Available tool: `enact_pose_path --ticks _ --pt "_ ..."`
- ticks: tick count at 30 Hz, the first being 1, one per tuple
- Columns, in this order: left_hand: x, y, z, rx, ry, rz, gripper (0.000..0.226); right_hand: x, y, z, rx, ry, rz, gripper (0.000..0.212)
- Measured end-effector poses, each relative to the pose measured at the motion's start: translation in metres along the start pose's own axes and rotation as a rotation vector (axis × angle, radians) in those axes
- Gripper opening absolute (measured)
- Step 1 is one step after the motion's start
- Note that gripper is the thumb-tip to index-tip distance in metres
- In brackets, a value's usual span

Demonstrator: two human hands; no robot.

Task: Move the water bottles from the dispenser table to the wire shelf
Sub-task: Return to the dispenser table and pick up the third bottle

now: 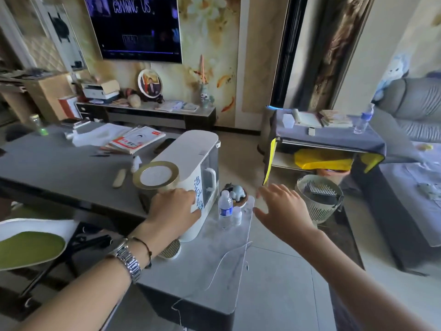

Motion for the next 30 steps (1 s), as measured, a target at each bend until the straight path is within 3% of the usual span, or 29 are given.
enact_pose_path --ticks 7,13,23,30 --pt "0.071 0.003 0.074 -0.098 -0.108 0.058 0.030 0.047 0.021 0.075 0.105 -0.104 0.106 0.031" --pt "0.101 0.006 0.149 -0.138 -0.197 -0.001 0.032 0.082 0.049 0.149 0.247 -0.135 0.142 0.045" --pt "0.137 0.015 0.269 -0.146 -0.292 -0.195 0.030 0.135 0.074 0.304 0.545 -0.222 0.089 0.093" --pt "0.139 0.015 0.315 -0.144 -0.358 -0.286 0.032 0.144 0.078 0.364 0.654 -0.252 0.108 0.090"
Point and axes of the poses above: each hand's wrist, its own x-axis towards the middle knuckle, its own z-axis out of the palm, y = z × x, the point moved 5 cm from there along x, towards the middle knuckle, and after that the axes turned 3 degrees about -z, right-handed, at the moved point
